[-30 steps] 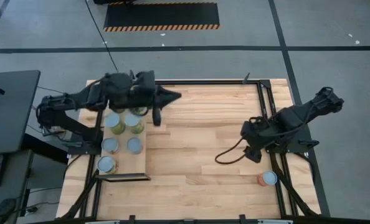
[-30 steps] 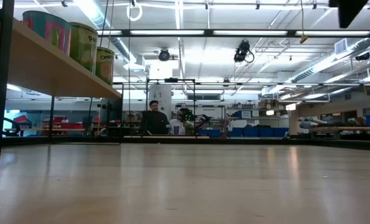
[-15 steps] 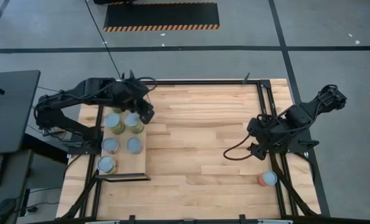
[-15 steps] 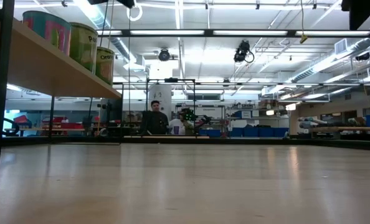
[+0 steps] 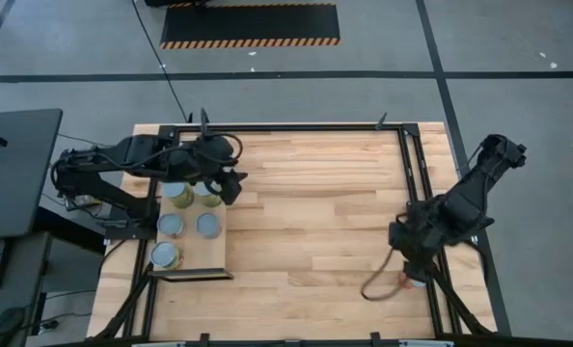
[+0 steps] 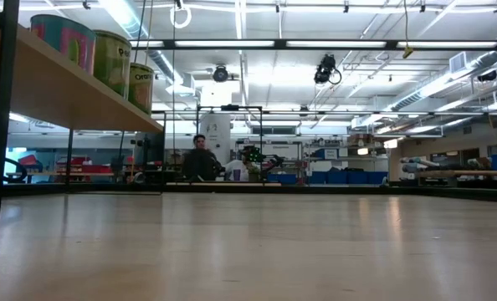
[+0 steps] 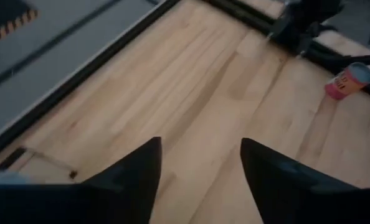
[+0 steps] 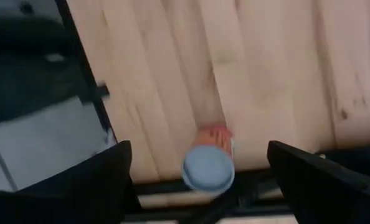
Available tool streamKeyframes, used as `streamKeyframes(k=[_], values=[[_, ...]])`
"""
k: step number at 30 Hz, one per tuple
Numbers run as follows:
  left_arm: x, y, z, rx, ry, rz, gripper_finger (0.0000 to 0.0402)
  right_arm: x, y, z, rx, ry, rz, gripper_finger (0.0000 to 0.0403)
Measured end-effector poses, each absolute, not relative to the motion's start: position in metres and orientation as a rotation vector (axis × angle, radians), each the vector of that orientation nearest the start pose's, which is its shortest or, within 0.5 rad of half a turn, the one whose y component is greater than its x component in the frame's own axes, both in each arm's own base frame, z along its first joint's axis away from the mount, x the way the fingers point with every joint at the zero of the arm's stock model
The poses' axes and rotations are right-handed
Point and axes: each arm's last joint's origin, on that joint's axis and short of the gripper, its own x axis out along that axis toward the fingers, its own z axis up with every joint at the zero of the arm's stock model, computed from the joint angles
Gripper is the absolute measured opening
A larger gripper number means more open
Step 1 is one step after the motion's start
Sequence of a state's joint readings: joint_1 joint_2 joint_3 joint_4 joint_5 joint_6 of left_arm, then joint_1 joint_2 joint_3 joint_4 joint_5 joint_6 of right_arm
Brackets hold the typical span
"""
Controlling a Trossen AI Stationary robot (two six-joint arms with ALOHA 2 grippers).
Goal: Pick and place cans onto a shelf
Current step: Put the canned mixed fruits on the shelf
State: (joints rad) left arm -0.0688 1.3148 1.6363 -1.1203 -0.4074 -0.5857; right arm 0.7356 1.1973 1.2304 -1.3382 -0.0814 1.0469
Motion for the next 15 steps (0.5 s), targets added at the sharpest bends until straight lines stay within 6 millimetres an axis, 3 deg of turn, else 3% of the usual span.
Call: streamKeyframes(k=[6,11,15], values=[[0.241,-0.004,0.431,-0.265,0.584,0.533,0.0250,0.116,0.151,0.284,0.271,1.506,-0.010,0.0395],[0.252,-0.005,0.429,-0.220,0.560,0.520,0.0248,0.101,0.166,0.252,0.185,1.516,0.110,0.0394],[0.260,-0.005,0.426,-0.219,0.558,0.522,0.0244,0.093,0.166,0.231,0.120,1.536,0.146,0.0399]])
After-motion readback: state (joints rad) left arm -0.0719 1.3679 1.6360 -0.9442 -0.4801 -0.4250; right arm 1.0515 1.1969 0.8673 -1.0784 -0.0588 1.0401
